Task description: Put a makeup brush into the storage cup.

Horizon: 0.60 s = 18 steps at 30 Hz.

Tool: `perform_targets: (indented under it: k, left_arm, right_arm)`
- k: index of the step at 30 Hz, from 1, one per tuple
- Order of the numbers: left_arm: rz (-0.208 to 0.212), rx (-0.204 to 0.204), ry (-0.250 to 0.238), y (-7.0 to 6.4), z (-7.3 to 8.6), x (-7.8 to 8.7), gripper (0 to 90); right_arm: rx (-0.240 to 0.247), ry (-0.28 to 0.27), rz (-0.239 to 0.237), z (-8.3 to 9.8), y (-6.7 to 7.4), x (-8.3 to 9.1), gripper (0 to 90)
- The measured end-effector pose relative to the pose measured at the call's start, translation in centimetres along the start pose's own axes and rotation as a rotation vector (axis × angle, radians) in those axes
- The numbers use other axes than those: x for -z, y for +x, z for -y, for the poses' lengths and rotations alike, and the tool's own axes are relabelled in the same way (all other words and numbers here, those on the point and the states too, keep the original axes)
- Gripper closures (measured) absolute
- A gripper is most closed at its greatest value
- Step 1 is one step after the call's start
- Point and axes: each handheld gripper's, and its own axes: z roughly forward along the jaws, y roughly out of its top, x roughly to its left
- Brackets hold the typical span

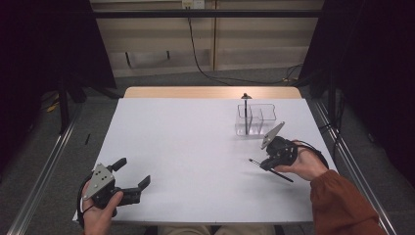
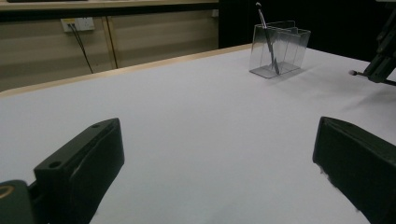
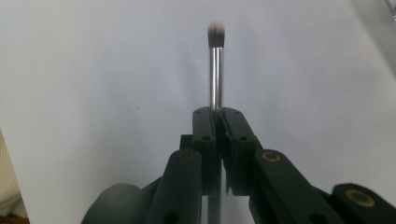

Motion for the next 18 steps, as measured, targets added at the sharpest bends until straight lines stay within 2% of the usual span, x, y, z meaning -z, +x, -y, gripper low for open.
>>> perform_targets:
  k: [9,18]
  left_arm:
    - [0.001,0.000,0.000,0.0,0.0,0.0,2.1]
    - [0.001,0.004,0.000,0.0,0.0,0.0,2.1]
  right_arm:
    - [-0.015,-0.105,0.030,0.2,0.3,0.8,84.5]
    - [-0.057,-0.208,0.057,0.5,0.1,1.4,84.5]
